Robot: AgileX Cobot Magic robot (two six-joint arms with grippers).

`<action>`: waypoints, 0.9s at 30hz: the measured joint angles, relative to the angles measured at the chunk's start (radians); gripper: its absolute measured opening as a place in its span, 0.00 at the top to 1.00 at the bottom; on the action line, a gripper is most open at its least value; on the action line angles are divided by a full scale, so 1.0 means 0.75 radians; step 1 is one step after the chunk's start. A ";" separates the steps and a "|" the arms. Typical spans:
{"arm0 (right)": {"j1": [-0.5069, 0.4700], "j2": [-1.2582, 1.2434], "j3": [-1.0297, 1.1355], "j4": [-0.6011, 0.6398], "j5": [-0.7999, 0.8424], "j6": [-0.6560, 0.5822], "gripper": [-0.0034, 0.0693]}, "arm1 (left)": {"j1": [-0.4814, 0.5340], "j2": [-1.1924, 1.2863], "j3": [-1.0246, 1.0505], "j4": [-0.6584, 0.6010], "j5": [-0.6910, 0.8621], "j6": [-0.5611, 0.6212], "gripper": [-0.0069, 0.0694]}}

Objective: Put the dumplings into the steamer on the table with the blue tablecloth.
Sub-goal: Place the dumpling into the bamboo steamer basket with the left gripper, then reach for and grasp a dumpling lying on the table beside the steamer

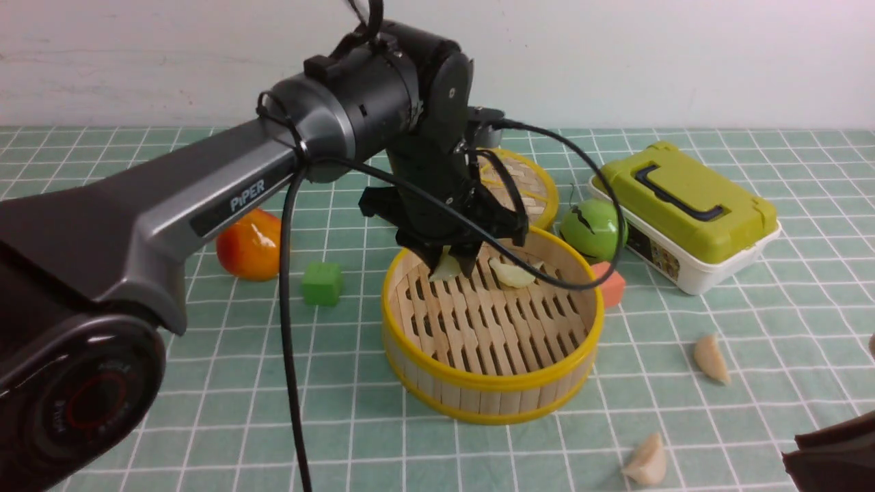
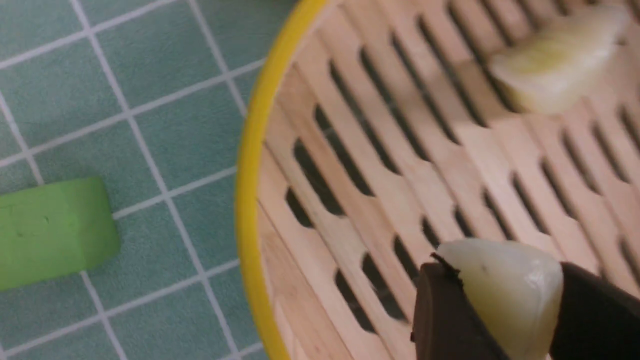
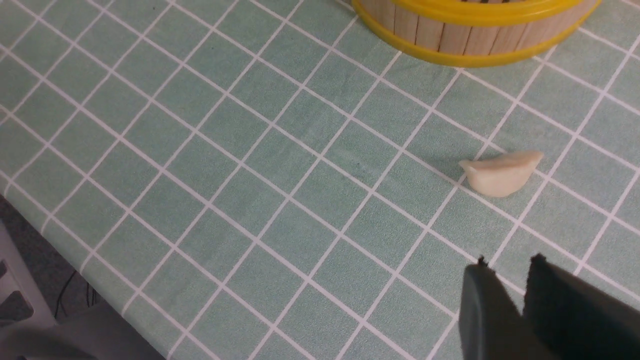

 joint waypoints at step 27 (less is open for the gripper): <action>0.000 0.123 -0.041 -0.246 -0.035 0.320 0.63 | -0.037 -0.096 -0.054 -0.184 0.120 0.287 0.32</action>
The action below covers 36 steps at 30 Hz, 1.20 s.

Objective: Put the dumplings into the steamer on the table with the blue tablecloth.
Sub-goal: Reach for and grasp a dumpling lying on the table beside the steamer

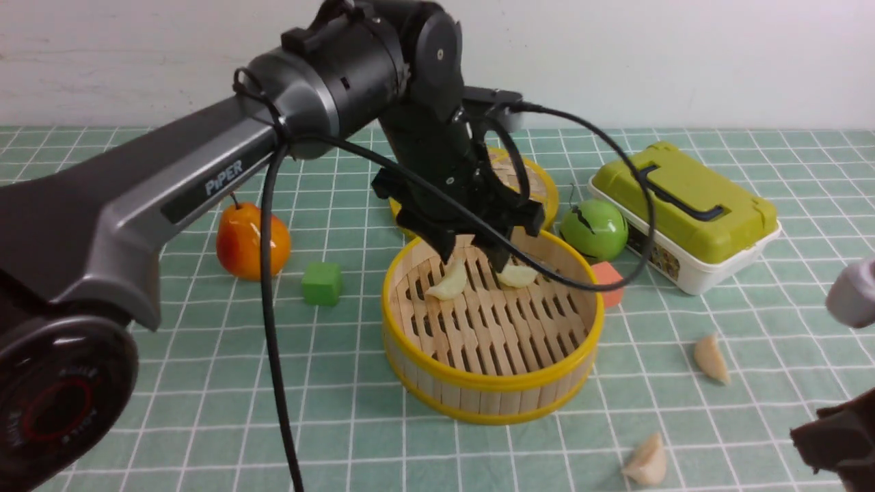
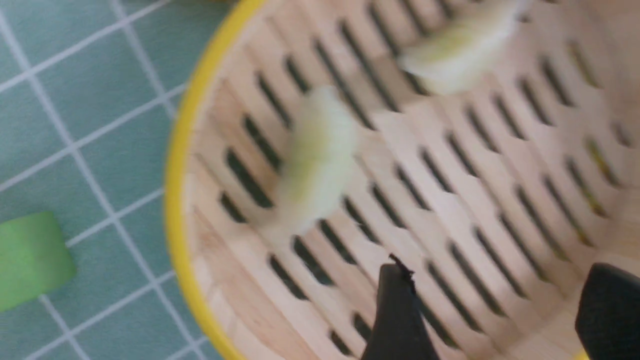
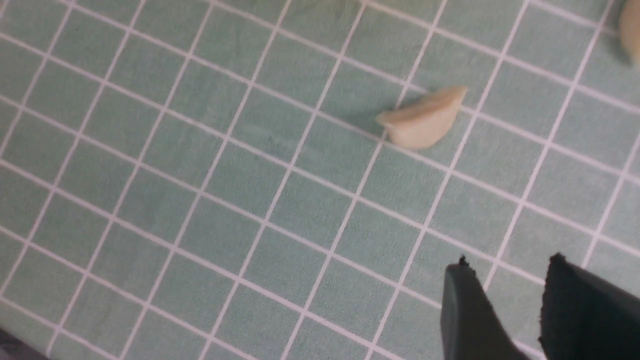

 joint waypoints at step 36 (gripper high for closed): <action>0.000 0.934 -0.053 0.201 -0.458 0.179 0.12 | -0.242 -1.182 1.049 0.150 -0.013 -0.118 0.93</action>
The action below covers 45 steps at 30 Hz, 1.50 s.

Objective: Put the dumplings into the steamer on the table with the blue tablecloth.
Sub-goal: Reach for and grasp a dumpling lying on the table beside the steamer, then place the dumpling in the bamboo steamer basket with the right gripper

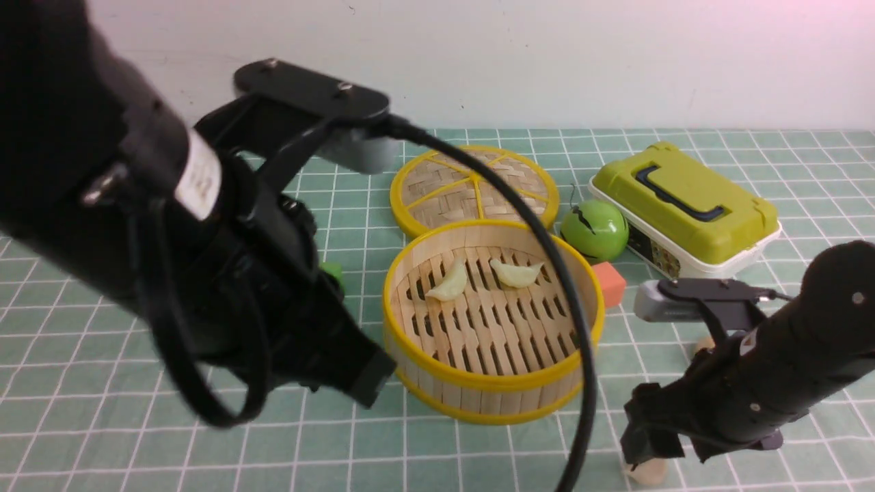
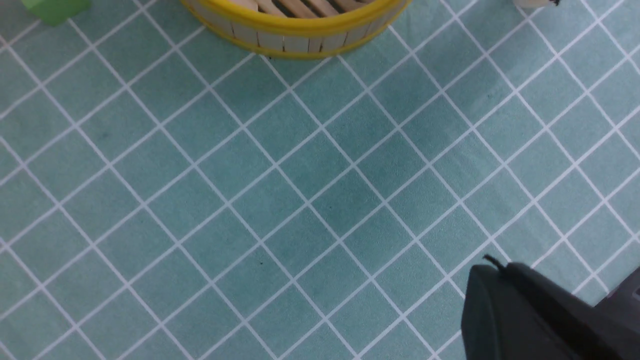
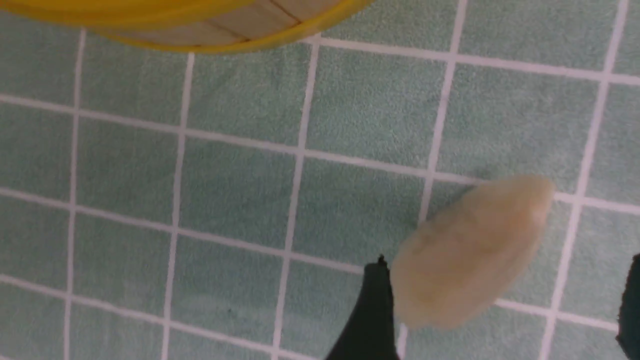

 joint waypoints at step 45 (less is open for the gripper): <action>0.294 0.404 -1.003 -0.161 0.398 -0.277 0.62 | 0.000 -0.602 0.500 0.099 -0.138 -0.227 0.93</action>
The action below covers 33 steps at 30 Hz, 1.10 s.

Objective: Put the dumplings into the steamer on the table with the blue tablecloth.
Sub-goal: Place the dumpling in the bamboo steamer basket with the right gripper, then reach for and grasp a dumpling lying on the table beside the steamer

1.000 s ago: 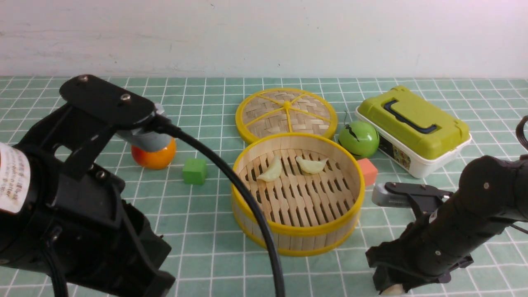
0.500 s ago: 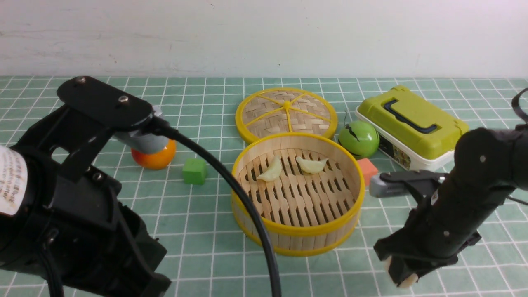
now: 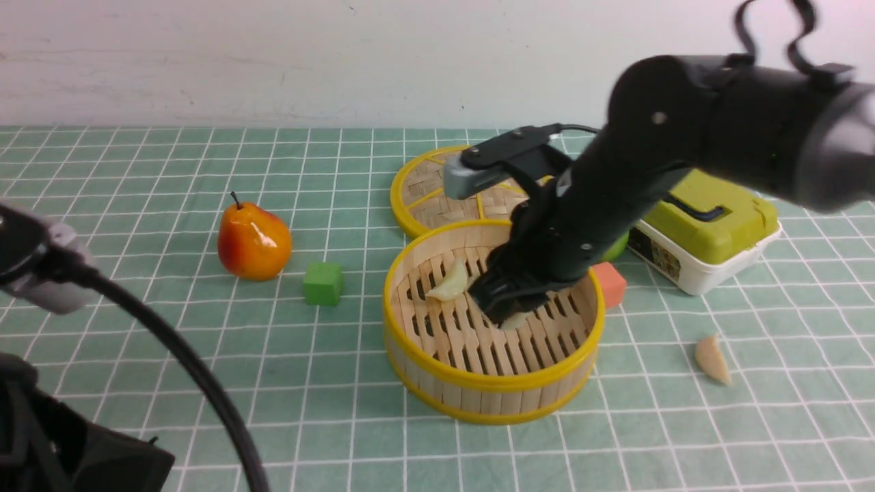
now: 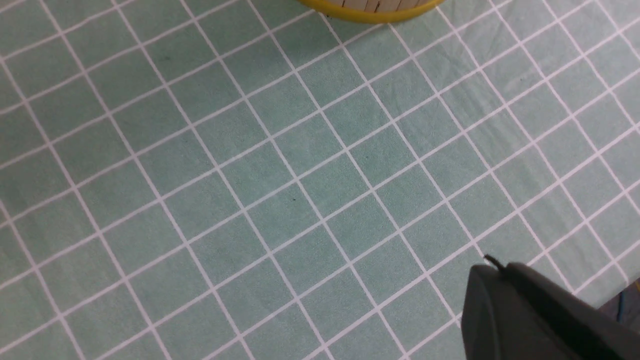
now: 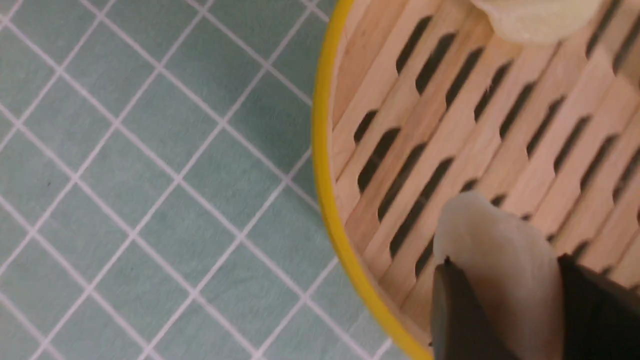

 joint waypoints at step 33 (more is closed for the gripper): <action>-0.410 -0.219 0.051 -0.190 0.417 0.108 0.29 | 0.000 -0.110 0.023 0.112 -0.024 -0.096 0.92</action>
